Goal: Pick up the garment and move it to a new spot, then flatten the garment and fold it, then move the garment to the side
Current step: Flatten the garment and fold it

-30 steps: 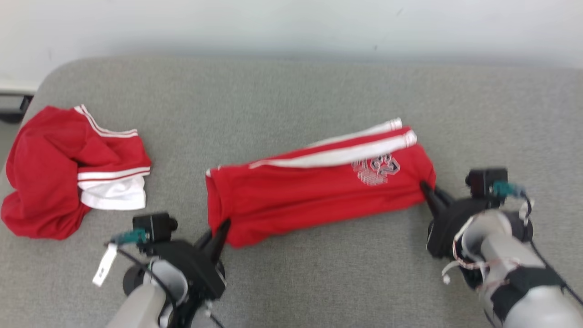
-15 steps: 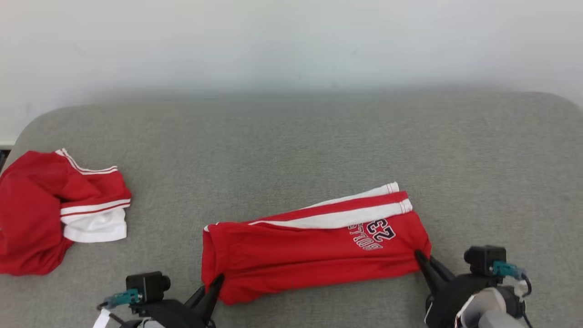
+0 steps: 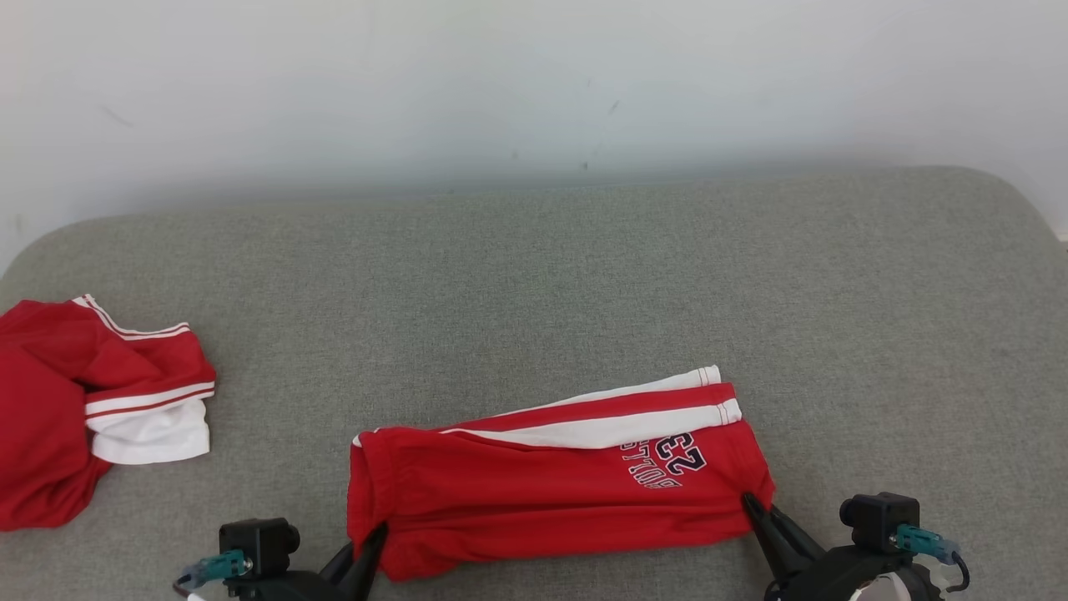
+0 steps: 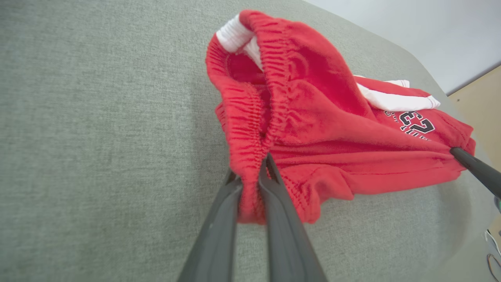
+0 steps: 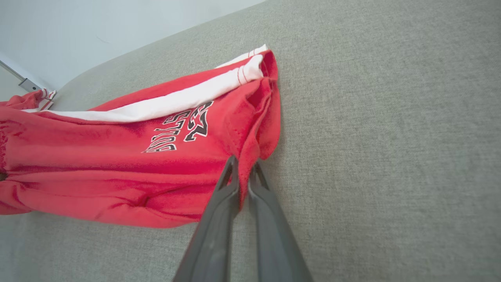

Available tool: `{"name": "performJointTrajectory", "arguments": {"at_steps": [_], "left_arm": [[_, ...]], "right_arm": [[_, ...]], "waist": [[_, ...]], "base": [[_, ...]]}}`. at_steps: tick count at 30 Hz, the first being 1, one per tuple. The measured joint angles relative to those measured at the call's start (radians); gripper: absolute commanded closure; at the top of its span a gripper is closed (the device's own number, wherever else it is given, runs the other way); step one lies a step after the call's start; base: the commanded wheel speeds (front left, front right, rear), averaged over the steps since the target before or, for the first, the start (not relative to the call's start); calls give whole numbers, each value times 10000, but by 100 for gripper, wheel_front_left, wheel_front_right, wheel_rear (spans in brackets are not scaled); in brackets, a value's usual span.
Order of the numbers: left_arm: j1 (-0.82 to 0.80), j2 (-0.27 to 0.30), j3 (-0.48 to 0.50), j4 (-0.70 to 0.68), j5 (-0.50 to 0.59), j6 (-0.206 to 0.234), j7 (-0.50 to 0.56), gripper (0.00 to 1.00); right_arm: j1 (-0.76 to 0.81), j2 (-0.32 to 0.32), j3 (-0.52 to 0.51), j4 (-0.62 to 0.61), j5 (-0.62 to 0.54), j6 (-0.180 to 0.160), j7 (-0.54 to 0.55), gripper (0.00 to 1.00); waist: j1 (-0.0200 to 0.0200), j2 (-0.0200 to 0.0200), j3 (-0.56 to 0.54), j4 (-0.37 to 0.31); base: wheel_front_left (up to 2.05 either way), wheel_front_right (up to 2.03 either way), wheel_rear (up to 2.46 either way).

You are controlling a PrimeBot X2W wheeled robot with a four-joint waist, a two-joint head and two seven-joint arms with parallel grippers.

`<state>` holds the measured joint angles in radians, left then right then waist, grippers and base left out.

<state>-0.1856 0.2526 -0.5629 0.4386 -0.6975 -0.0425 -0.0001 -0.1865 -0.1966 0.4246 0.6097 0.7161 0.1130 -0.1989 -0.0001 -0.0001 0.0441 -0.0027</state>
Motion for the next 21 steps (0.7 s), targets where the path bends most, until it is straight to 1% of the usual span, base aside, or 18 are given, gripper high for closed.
{"name": "performJointTrajectory", "arguments": {"at_steps": [9,10,11,12,13,14,15,21], "left_arm": [[35,-94,102,-48,-182,219,82,100],[35,-94,102,-48,-182,219,82,100],[85,-121,105,-50,-196,244,86,100],[158,-142,102,-46,-198,249,94,100],[200,-146,94,-33,-198,261,119,86],[202,-136,102,-27,-198,295,151,49],[199,-132,123,-31,-198,349,167,0],[199,-96,295,-355,-192,522,-15,0]], "right_arm": [[291,-178,-33,-635,12,-357,288,100],[291,-178,-33,-635,12,-357,288,81],[344,-196,-38,-696,13,-393,326,81],[387,-209,-40,-738,29,-431,334,55],[411,-232,-46,-800,31,-474,407,0],[424,-263,-58,-886,31,-523,447,0],[439,-282,-98,-968,50,-527,466,0],[793,-430,-276,-1561,157,-708,537,0]], "waist": [[1,1,67,-57],[1,1,67,-57],[1,1,75,-61],[0,1,84,-66],[0,0,92,-71],[1,0,98,-77],[1,0,103,-81],[1,1,82,-86]], "base": [[0,0,0],[0,0,0],[0,0,0],[0,0,0],[0,0,0],[0,0,0],[0,0,0],[0,0,0]]}}
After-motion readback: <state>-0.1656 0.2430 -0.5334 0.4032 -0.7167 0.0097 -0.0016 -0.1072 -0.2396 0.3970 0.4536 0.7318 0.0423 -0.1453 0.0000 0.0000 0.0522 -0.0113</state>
